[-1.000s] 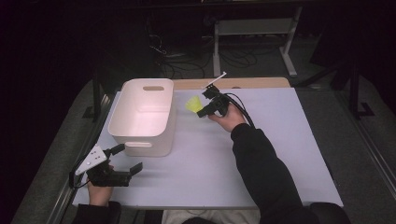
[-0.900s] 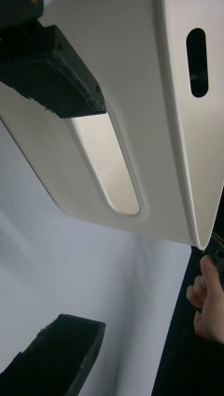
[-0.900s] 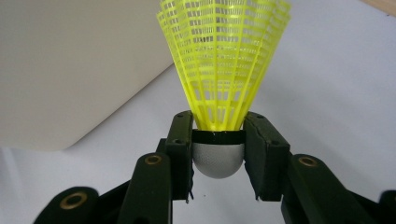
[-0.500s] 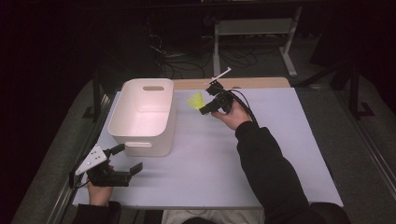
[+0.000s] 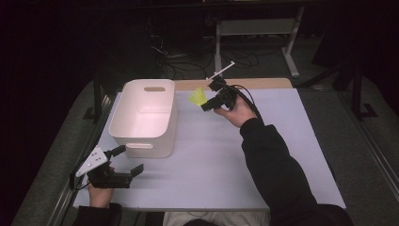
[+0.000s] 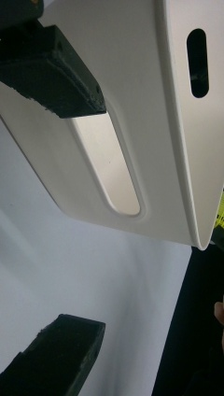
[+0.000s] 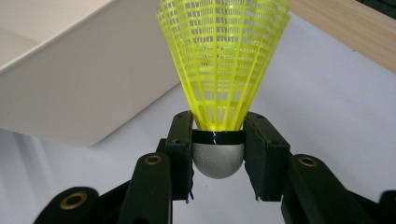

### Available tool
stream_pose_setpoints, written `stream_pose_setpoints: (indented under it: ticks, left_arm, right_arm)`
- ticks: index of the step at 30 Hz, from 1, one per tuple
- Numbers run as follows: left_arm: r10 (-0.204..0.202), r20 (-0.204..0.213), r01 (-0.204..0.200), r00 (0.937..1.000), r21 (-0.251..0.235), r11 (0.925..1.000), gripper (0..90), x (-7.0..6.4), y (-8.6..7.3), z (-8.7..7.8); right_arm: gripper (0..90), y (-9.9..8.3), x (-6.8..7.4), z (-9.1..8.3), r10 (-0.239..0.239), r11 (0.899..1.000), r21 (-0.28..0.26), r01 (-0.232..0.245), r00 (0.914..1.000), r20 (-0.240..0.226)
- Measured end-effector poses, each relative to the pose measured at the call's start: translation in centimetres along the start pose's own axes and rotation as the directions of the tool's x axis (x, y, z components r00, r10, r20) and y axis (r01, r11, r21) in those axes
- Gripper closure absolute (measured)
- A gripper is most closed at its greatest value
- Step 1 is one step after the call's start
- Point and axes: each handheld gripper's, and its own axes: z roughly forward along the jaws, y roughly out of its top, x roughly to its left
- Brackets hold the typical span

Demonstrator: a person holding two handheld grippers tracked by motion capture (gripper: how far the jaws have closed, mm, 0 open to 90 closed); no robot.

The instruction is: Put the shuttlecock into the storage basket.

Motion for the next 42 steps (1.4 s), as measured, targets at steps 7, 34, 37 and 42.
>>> stream_pose_setpoints:
  ticks: [7,34,37,42]
  left_arm:
    - [0.002,0.001,-0.002,1.0,0.002,1.0,0.0,0.0,0.0,0.0]
    - [0.001,-0.001,-0.001,1.0,0.003,1.0,0.0,0.0,0.0,0.0]
    - [0.001,0.0,-0.001,1.0,0.001,1.0,0.0,0.0,0.0,0.0]
    - [0.002,0.0,-0.002,1.0,0.003,1.0,0.0,0.0,0.0,0.0]
  right_arm:
    - [63.0,0.4,0.4,-1.1,-0.015,1.0,-0.003,0.015,0.9998,0.011]
    - [63.0,2.8,4.2,-3.6,-0.126,0.992,-0.029,0.125,0.9918,-0.022]
    - [63.0,2.9,4.5,-3.5,-0.129,0.991,-0.03,0.128,0.9913,-0.026]
    - [63.1,3.4,5.2,-3.6,-0.147,0.989,-0.036,0.146,0.9881,-0.043]
